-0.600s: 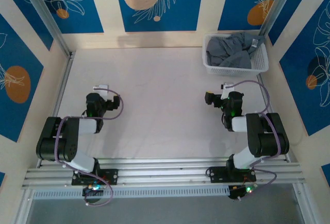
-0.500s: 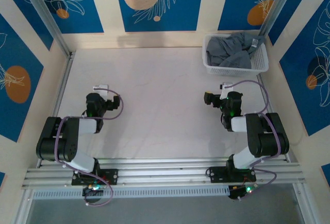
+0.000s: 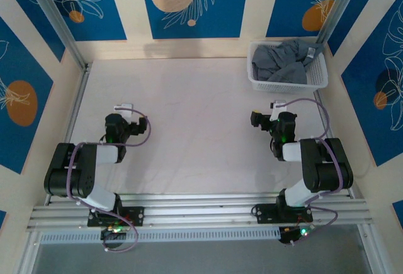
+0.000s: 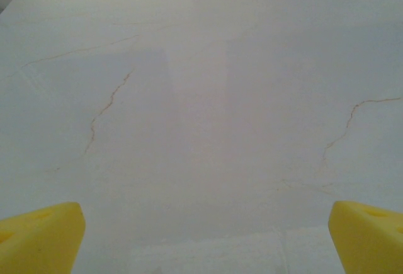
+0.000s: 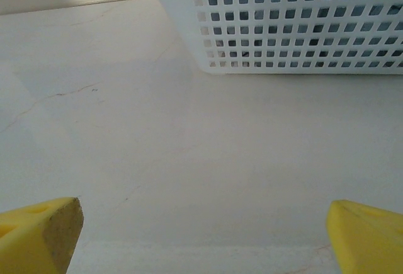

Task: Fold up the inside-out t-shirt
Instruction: Pick up the T-shirt from the basket.

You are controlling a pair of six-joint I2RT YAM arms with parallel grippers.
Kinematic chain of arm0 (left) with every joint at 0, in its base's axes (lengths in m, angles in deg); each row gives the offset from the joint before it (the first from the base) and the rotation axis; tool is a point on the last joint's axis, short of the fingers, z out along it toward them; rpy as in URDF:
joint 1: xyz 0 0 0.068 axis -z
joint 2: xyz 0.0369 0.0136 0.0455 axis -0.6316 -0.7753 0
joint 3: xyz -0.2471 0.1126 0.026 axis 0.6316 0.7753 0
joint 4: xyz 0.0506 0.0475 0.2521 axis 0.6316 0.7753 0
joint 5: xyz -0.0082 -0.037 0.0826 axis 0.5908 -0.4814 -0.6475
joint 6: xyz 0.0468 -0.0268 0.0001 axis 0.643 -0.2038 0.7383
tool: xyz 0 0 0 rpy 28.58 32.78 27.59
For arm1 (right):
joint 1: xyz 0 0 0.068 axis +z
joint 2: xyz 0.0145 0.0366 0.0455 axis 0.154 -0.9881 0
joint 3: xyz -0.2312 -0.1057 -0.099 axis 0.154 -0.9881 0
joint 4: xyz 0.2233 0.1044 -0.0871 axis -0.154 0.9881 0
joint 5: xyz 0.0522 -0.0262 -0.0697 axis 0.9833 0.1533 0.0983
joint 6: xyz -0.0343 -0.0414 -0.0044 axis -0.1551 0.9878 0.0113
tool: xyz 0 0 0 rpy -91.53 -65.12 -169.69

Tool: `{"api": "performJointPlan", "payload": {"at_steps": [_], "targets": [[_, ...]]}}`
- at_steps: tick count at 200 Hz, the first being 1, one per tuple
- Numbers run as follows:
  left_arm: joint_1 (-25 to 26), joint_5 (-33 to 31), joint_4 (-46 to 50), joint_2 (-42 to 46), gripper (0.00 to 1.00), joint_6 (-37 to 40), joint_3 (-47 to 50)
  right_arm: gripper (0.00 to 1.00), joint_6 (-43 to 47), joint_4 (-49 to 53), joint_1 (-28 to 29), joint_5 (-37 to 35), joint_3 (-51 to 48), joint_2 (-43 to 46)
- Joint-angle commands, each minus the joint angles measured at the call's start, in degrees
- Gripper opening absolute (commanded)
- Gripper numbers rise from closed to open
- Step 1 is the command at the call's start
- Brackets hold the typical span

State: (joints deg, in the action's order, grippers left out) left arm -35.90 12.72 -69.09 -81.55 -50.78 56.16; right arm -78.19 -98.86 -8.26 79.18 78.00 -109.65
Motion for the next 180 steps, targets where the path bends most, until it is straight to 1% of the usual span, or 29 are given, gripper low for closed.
{"api": "performJointPlan", "payload": {"at_steps": [1,7,12,22,34,47,56,63,75,89,110,121,146,151,163,180], "targets": [[-0.1,3.9,-1.7,0.3,0.99,1.7,0.3,0.99,0.8,-0.3,0.1,1.4,-0.1,2.8],[0.3,5.1,-1.3,1.6,0.99,2.7,0.8,0.99,2.0,1.9,1.3,0.1,-0.1,5.4],[0.8,4.8,-0.7,3.5,0.97,3.1,1.3,1.00,3.0,4.7,2.7,-1.9,0.4,8.1],[2.4,1.8,2.7,8.7,0.97,3.2,2.3,0.94,4.5,13.6,5.0,-3.9,3.2,13.3],[4.8,-1.9,11.5,17.1,0.98,0.9,1.9,0.89,-1.2,25.4,5.3,-2.8,9.0,18.3],[7.9,-2.8,15.2,25.8,0.99,-1.0,2.6,0.88,-6.2,35.2,5.1,-1.1,17.0,19.4],[10.0,-2.7,18.2,30.8,0.99,-3.3,2.1,0.89,-9.3,39.8,4.8,-2.7,22.2,18.3],[11.6,-1.1,20.6,33.8,0.99,-5.0,1.1,0.90,-11.5,42.5,4.4,-3.8,26.2,16.6],[14.7,1.6,24.9,37.1,0.99,-6.5,-1.0,0.93,-14.4,47.4,2.5,-3.5,33.5,11.9],[18.9,3.7,29.9,39.3,0.99,-7.0,-3.6,0.94,-17.7,54.5,0.0,-2.2,43.2,4.0],[24.2,6.8,35.6,39.7,0.99,-7.1,-6.0,0.94,-20.9,64.2,-2.8,-0.4,58.8,-9.3],[26.4,7.0,36.7,38.8,0.99,-6.3,-5.4,0.93,-21.8,67.6,-3.7,0.0,66.8,-16.4],[29.1,7.2,39.3,36.0,0.99,-4.1,-3.7,0.92,-23.0,75.4,-5.6,-1.2,84.1,-32.1],[29.5,7.3,39.6,35.8,0.99,-3.7,-3.4,0.91,-23.0,77.4,-6.1,-1.1,87.9,-35.3],[30.3,7.2,39.7,36.1,0.99,-3.2,-2.7,0.89,-23.0,84.0,-7.0,-1.9,98.1,-43.2],[30.7,6.3,38.3,36.1,0.99,-3.0,-1.7,0.82,-22.3,95.0,-7.7,-4.2,114.0,-54.0]]}}
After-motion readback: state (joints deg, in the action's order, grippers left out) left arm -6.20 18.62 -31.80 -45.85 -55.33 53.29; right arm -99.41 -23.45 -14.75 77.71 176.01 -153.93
